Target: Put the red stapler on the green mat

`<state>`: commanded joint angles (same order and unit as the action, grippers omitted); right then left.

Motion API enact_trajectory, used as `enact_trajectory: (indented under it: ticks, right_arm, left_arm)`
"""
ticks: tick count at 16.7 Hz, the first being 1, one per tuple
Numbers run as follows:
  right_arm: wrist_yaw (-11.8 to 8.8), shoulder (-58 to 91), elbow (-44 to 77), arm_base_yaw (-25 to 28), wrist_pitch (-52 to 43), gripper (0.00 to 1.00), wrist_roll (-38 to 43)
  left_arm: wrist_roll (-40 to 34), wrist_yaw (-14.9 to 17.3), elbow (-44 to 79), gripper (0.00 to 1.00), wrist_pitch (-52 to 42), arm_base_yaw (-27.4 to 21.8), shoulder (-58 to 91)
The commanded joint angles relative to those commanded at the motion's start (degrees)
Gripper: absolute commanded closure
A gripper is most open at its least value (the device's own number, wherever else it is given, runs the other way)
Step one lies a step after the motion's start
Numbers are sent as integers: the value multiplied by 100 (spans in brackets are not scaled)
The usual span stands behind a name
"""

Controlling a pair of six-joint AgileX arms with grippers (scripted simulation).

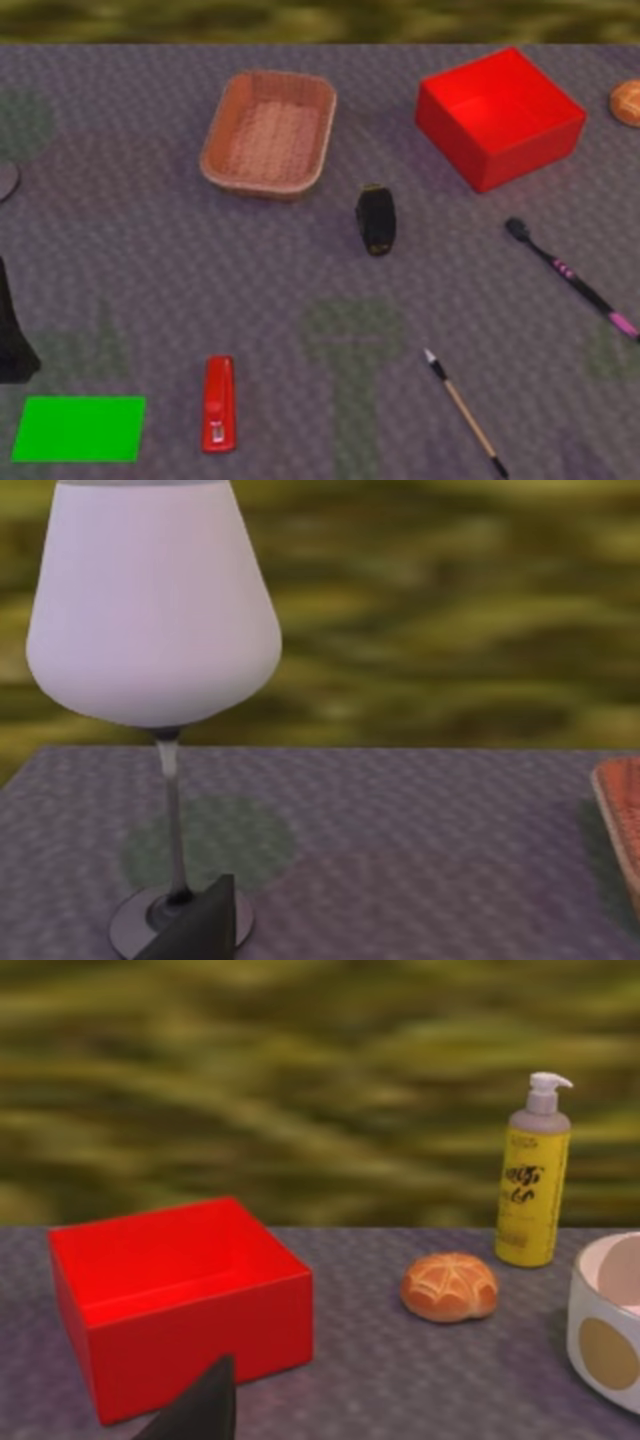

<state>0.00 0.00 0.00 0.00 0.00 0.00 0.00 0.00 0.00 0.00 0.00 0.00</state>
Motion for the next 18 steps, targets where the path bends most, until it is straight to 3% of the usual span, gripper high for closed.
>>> enact_trajectory:
  ticks: [4,8,18]
  right_arm:
    - [0,0,0,0,0,0,0]
    - [0,0,0,0,0,0,0]
    - [0,0,0,0,0,0,0]
  left_arm:
    - [-107,11,185,0,-160,-107,188]
    - [-652,18,1168,0,-997,-608,1286]
    - [-2767,1,4777,0,-4488,-2504,6857]
